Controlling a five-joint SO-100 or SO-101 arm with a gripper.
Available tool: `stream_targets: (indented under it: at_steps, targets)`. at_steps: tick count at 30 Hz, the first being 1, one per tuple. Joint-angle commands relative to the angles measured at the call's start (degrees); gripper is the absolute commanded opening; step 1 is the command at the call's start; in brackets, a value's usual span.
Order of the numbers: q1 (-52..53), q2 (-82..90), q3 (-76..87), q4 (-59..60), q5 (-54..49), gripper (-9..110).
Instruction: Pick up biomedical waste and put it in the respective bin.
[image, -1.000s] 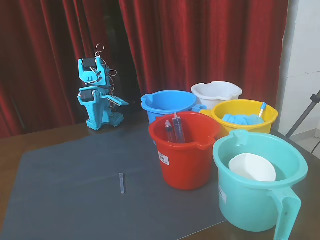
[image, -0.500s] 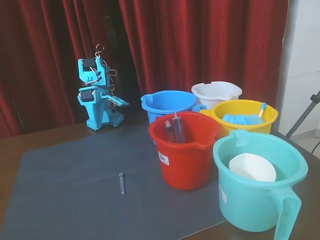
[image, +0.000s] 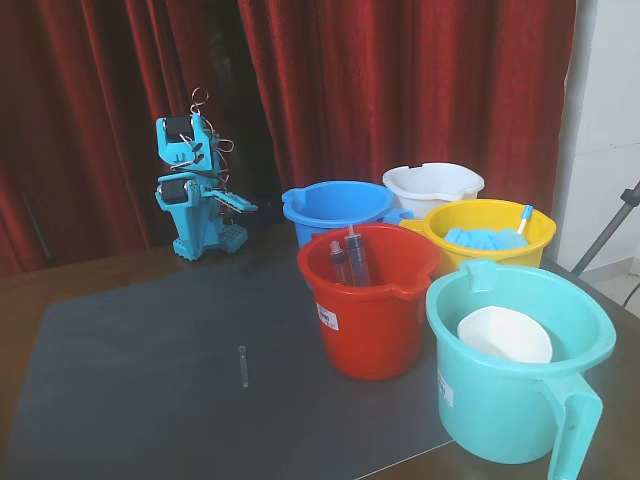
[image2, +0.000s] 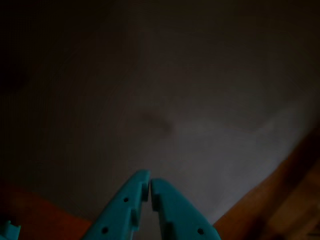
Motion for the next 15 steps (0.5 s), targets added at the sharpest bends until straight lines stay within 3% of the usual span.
stream_targets:
  at_steps: [1, 6, 15]
  targets:
    - [0.0, -0.3, -0.5, -0.4, -0.1, 0]
    - [-0.1, -0.3, -0.4, -1.8, -0.2, 0]
    - [-0.8, -0.5, -0.3, -27.9, 3.8, 0]
